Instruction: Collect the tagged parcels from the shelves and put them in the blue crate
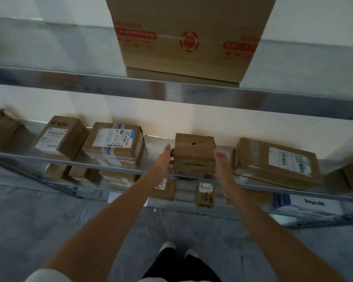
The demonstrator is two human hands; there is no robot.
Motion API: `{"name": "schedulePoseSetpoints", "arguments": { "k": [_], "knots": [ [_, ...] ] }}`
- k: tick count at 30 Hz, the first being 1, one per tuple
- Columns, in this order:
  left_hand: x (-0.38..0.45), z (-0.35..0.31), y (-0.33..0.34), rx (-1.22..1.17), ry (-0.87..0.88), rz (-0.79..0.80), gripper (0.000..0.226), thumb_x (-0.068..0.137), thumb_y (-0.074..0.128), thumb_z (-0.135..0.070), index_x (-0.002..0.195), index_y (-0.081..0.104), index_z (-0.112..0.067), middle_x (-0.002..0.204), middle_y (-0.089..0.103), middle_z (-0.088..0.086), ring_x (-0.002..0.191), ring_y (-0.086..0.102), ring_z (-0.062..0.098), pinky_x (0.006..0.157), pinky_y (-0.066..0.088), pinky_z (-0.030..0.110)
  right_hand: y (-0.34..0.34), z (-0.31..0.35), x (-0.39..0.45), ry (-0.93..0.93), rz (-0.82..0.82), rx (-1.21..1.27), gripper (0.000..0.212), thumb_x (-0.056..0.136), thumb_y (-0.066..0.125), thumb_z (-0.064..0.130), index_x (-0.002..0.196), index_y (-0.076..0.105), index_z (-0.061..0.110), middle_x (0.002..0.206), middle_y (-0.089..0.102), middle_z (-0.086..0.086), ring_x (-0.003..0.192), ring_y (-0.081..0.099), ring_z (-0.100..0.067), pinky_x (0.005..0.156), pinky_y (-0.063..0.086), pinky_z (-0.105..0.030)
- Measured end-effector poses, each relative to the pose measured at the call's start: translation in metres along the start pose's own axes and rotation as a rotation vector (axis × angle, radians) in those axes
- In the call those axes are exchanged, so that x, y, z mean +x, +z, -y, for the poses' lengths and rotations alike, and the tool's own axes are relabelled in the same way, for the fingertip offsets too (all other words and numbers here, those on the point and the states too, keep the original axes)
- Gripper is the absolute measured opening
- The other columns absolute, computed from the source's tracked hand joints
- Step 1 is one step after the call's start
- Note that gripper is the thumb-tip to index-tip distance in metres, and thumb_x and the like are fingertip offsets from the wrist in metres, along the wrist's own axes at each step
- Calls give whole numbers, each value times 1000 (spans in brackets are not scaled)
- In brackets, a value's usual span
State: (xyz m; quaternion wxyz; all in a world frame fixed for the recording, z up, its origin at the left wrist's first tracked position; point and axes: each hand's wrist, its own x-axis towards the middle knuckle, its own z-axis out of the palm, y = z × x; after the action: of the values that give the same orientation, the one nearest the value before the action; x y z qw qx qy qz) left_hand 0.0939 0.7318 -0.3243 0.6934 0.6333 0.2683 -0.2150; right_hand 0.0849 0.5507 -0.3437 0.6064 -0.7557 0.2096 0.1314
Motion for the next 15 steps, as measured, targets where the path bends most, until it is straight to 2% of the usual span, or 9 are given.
{"name": "schedulePoseSetpoints", "arguments": {
  "k": [2,5,7,9,10,12,14,15],
  "knots": [
    [1,-5,-6,-25,28,-11,60,102,21,-49,130,56,-10,110,64,6,104,58,22,97,45,36,-15,10,-1,-19,-11,92,62,97,32,63,135,50,18,108,60,1,100,56,-19,96,45,-38],
    [-1,-13,-9,-33,64,-45,57,103,24,-47,117,62,-7,100,67,5,95,60,17,100,43,35,-27,20,0,-20,-1,160,66,95,32,66,123,62,15,111,70,-11,107,63,-31,95,48,-42],
    [-3,-14,-9,-15,89,-78,52,102,27,-46,111,63,-9,115,66,10,109,58,20,106,37,36,-26,25,-6,2,14,171,73,88,34,74,120,64,15,111,71,-11,109,61,-30,92,48,-41],
    [-6,-12,-9,-43,91,-91,49,102,28,-43,109,63,-9,125,61,15,120,54,26,110,35,38,-22,29,-10,41,39,188,87,74,37,84,121,63,16,112,70,-9,111,60,-27,86,47,-37],
    [-7,-12,-8,-57,79,-72,50,103,29,-42,112,62,-5,122,63,16,117,57,28,108,39,38,-21,29,-12,61,48,209,88,71,40,85,120,63,15,112,70,-10,111,60,-27,88,47,-38],
    [-9,-11,-8,-19,72,-30,52,103,29,-41,117,60,-3,113,66,16,105,63,27,96,50,35,-20,31,-15,70,47,244,71,82,42,76,113,63,15,110,69,-12,108,60,-27,95,46,-43],
    [-10,-10,-7,40,67,-18,47,103,29,-43,114,62,-11,109,67,12,99,63,24,88,51,33,-19,29,-13,82,40,237,59,90,41,68,106,64,15,108,69,-14,106,60,-27,98,46,-44],
    [-11,-10,-7,63,61,-19,45,102,30,-45,113,61,-15,109,67,11,100,63,24,90,51,35,-18,30,-14,81,41,222,58,91,41,67,103,64,15,107,69,-14,105,61,-27,98,46,-44]
  ]
}}
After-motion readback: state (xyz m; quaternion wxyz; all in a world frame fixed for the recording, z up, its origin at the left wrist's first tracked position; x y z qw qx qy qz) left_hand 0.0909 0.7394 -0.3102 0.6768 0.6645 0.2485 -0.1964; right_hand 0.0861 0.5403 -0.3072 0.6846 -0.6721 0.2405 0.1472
